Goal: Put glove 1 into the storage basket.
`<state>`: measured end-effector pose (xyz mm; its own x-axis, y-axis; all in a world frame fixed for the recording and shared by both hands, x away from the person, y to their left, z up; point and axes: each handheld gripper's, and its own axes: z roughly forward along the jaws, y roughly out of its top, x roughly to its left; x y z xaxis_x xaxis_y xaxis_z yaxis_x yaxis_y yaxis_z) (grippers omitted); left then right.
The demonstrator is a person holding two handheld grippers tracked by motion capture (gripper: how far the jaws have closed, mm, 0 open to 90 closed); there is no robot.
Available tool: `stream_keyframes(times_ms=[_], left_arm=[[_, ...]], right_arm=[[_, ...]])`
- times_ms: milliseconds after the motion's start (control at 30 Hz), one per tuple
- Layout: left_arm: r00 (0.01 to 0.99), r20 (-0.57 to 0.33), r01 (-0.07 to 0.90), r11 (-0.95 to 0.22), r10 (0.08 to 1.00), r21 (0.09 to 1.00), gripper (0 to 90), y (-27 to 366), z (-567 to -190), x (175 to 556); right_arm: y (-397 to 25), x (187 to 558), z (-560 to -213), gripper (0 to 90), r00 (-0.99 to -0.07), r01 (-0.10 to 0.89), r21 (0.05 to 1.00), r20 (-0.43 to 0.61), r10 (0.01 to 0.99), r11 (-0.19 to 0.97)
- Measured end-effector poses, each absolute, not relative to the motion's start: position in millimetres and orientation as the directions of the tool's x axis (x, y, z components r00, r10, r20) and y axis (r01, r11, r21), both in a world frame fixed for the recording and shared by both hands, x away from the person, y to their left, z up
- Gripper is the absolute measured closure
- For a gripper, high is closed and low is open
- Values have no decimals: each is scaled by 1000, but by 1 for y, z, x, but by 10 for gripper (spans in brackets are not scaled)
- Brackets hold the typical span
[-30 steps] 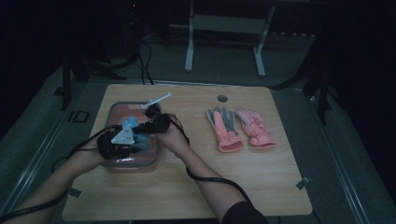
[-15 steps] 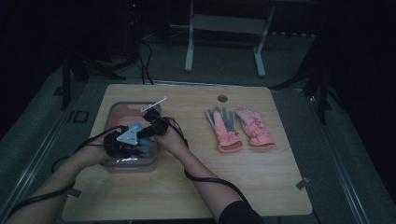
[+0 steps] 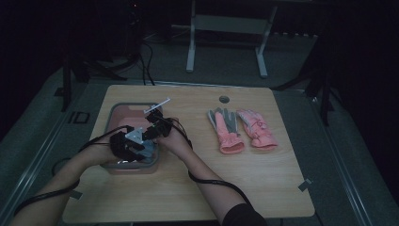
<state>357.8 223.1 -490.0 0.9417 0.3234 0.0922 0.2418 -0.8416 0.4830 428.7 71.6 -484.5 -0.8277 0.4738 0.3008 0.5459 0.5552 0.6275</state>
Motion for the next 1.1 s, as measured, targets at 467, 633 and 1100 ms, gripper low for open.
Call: stream_keyframes(times_ms=[467, 633, 1100], left_arm=[[886, 72, 347, -760, 457, 549, 145, 217, -464, 346], [886, 78, 338, -753, 457, 565, 125, 202, -459, 341], [908, 71, 285, -734, 412, 616, 117, 155, -451, 328]], right_arm=[[46, 414, -461, 197, -873, 479, 687, 309, 377, 546], [26, 411, -454, 197, -871, 475, 712, 296, 391, 518], [-32, 402, -454, 176, -883, 421, 711, 179, 433, 563]])
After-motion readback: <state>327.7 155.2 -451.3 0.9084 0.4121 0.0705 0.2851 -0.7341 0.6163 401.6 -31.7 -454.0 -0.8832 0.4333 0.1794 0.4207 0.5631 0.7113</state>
